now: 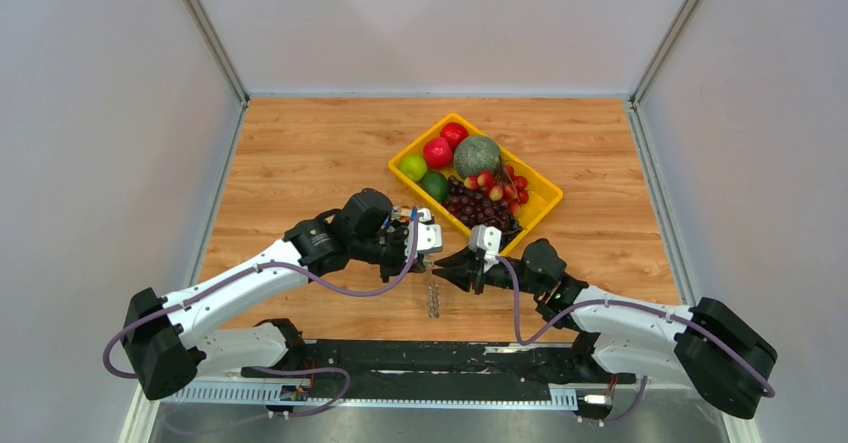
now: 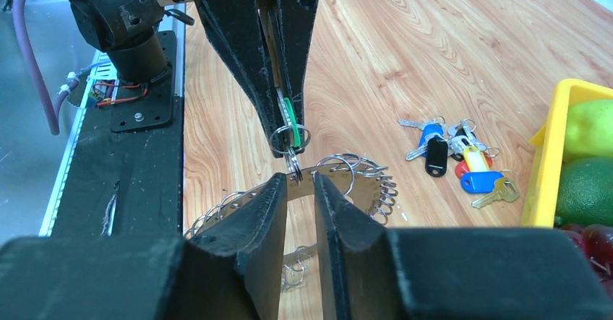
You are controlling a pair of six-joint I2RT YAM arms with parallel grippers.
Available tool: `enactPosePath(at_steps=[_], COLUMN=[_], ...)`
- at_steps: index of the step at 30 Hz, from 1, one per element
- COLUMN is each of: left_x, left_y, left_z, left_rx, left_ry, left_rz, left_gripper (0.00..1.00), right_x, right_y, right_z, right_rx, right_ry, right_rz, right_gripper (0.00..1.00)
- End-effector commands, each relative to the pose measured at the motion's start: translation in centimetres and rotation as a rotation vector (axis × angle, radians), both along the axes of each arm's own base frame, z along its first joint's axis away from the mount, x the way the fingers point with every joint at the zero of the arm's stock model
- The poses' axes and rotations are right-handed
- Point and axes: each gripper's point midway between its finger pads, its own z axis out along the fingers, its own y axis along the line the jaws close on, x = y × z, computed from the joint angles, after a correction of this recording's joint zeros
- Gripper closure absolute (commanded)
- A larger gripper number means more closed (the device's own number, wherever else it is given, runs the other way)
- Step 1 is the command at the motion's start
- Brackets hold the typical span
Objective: Remove the keys from the keyring
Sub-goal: Remove the key from the keyring.
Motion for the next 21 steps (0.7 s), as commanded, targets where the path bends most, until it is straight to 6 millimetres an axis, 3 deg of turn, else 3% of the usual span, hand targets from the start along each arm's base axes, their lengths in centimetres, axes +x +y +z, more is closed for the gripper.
enactPosePath(at_steps=[1, 5, 9, 21], left_x=[-0.3, -0.3, -0.3, -0.2], left_y=[-0.7, -0.8, -0.8, -0.8], left_z=[1.3, 1.3, 1.3, 1.1], left_rx=[-0.052, -0.052, -0.052, -0.049], left_ry=[-0.025, -0.026, -0.026, -0.020], left_rz=[-0.040, -0.041, -0.040, -0.034], left_gripper=[1.00, 1.00, 1.00, 1.00], right_x=[-0.2, -0.2, -0.2, 0.0], right_y=[0.6, 0.9, 1.1, 0.9], right_z=[1.7, 1.4, 1.3, 2.5], right_rx=[0.051, 0.041, 0.036, 0.027], right_ry=[-0.063, -0.055, -0.047, -0.071], right_rz=[0.034, 0.044, 0.056, -0.002], right_gripper=[0.77, 0.81, 0.99, 1.00])
